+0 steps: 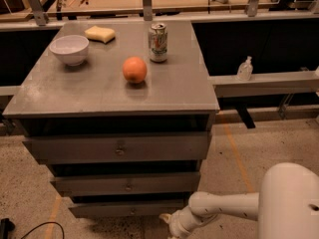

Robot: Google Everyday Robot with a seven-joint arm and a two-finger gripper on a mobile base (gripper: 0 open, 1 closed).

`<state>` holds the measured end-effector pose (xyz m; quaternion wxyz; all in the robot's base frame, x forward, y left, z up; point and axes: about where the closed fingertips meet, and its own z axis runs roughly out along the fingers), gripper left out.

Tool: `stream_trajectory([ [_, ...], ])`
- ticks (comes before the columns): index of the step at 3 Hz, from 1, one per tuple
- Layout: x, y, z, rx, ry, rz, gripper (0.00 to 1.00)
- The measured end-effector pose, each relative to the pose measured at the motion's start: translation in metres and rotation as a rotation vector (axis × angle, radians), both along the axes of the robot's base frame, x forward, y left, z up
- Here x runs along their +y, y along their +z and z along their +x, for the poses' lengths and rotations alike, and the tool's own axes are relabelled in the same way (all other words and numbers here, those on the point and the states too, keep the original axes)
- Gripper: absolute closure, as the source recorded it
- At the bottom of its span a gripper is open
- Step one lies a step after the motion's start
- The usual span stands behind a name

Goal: Open bottom drawer

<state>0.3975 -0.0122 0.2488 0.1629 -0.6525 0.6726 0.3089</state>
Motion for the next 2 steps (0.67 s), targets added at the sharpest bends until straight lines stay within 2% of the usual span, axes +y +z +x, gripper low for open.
stream_trajectory([
  [1, -0.012, 0.004, 0.024, -0.093, -0.054, -0.03, 0.0],
  [2, -0.021, -0.007, 0.047, -0.13, -0.082, -0.046, 0.0],
])
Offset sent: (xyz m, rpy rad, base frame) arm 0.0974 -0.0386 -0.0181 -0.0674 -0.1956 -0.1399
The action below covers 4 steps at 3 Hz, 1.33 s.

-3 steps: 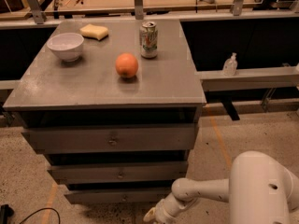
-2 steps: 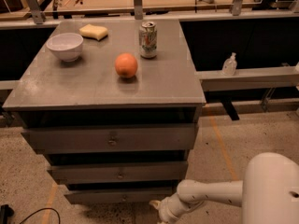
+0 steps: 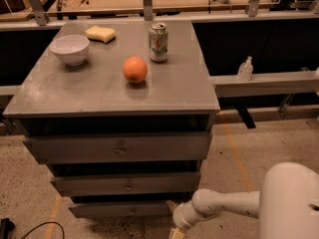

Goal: Open bottom drawer

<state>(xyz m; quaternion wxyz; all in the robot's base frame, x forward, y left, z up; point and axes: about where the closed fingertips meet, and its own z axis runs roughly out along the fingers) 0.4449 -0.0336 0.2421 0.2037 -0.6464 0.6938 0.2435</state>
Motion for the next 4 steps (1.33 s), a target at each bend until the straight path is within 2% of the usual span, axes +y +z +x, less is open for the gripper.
stream_trajectory([
  [1, -0.009, -0.02, 0.031, -0.016, -0.03, 0.003, 0.0],
  [3, -0.015, -0.035, 0.06, -0.037, -0.049, -0.006, 0.0],
  [4, -0.016, -0.04, 0.066, -0.04, -0.044, -0.013, 0.19],
])
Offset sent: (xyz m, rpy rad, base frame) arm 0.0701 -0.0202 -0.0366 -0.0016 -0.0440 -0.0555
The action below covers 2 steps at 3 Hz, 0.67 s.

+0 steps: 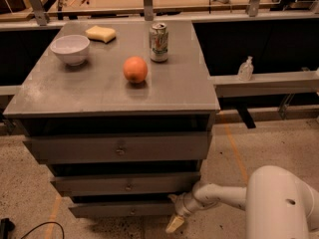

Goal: Open bottom drawer

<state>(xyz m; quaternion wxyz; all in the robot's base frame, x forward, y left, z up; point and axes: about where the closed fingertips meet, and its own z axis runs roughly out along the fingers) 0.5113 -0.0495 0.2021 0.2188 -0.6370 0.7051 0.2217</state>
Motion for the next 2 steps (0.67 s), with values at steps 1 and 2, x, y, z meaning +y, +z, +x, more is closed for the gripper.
stream_trajectory([
  [1, 0.0013, -0.0006, 0.0036, -0.008, 0.005, 0.0, 0.42],
  [2, 0.0028, -0.0004, 0.0049, -0.012, 0.014, -0.004, 0.64],
])
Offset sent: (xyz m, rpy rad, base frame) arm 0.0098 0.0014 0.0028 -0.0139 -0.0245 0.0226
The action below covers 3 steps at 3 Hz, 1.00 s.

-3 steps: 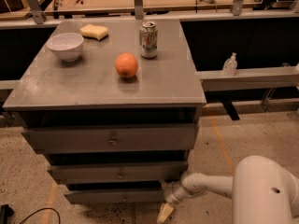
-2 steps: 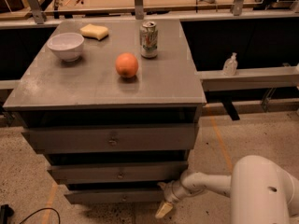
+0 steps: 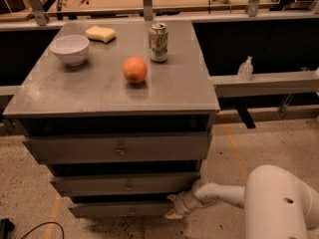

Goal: Open bottom drawer

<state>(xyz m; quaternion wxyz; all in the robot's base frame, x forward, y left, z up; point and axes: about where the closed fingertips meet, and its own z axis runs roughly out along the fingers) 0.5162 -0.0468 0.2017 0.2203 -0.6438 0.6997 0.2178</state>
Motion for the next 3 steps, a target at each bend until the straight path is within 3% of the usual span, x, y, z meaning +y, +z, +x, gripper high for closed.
stream_trajectory([
  [1, 0.0006, 0.0003, -0.0006, 0.004, 0.009, -0.004, 0.88],
  [2, 0.0006, 0.0049, -0.0066, 0.014, 0.023, -0.005, 1.0],
  [3, 0.0004, 0.005, -0.006, 0.014, 0.023, -0.005, 1.0],
])
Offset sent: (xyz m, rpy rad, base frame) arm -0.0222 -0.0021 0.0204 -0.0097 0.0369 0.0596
